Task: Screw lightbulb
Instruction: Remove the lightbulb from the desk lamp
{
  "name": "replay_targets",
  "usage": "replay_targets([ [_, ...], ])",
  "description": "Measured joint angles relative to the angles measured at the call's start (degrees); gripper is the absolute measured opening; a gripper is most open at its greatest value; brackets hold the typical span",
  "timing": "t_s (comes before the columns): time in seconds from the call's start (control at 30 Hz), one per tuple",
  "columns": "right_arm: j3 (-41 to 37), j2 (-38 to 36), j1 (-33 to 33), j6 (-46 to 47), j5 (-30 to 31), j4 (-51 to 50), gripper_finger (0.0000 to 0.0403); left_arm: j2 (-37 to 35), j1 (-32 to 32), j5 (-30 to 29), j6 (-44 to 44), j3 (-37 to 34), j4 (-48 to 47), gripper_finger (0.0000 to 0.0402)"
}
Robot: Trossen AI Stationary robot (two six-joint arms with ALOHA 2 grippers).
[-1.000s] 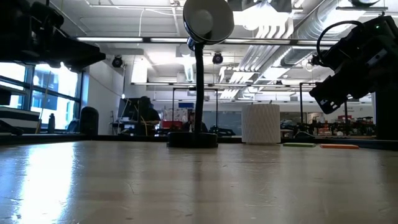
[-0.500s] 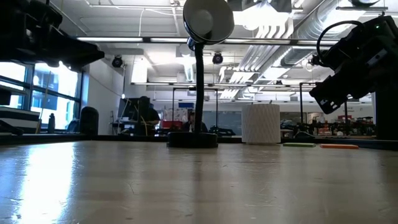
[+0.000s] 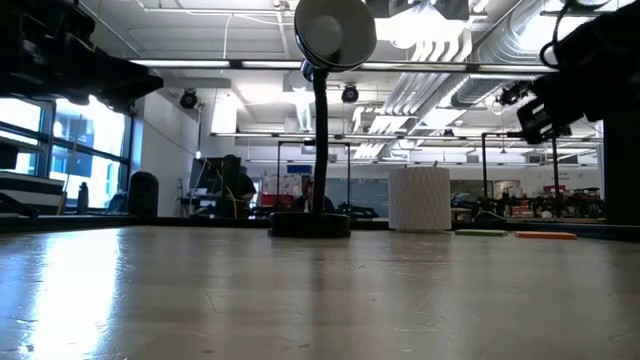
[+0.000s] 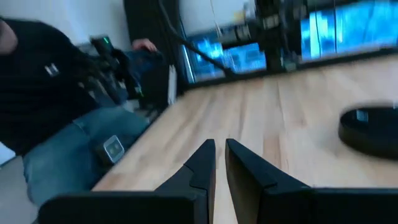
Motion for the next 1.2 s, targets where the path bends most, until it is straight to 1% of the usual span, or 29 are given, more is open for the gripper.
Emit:
replay_targets([
  [0.13, 0.0, -8.14, 0.28, 0.0, -0.02, 0.01, 0.0032, 0.0, 0.0, 0.01, 0.0, 0.0, 0.0, 0.0172],
  [0.17, 0.01, -8.99, 0.24, -0.06, -0.06, 0.58, 0.0032, 0.01, 0.0, -0.02, -0.04, 0.0, 0.0, 0.0172],
  [0.27, 0.02, -8.87, 0.48, 0.0, 0.05, 4.22, 0.0032, 0.0, 0.0, -0.03, 0.0, 0.0, 0.04, 0.0172],
  [0.57, 0.02, -8.22, 0.65, -0.01, 0.05, 2.68, 0.0032, 0.03, 0.02, -0.06, 0.01, -0.02, 0.05, 0.0172],
  [0.7, 0.02, -8.22, 0.6, -9.1, 0.29, 2.24, 0.0032, 0.02, 0.02, -0.04, 0.02, -0.02, 0.04, 0.0172],
  [0.77, 0.02, -8.22, 0.6, -10.68, 0.3, 2.18, 0.0032, 0.0, -0.04, -0.07, -0.01, -0.02, 0.07, 0.0172],
  [0.9, 0.02, -8.2, 0.6, -8.66, 0.29, 1.83, 0.0032, 0.0, -0.64, -0.04, 0.0, -0.02, 0.05, 0.0172],
  [1.2, 0.02, -8.18, 0.6, 1.44, 0.27, 0.9, 0.0032, 0.0, -0.8, -0.03, -0.01, -0.02, 0.04, 0.0172],
])
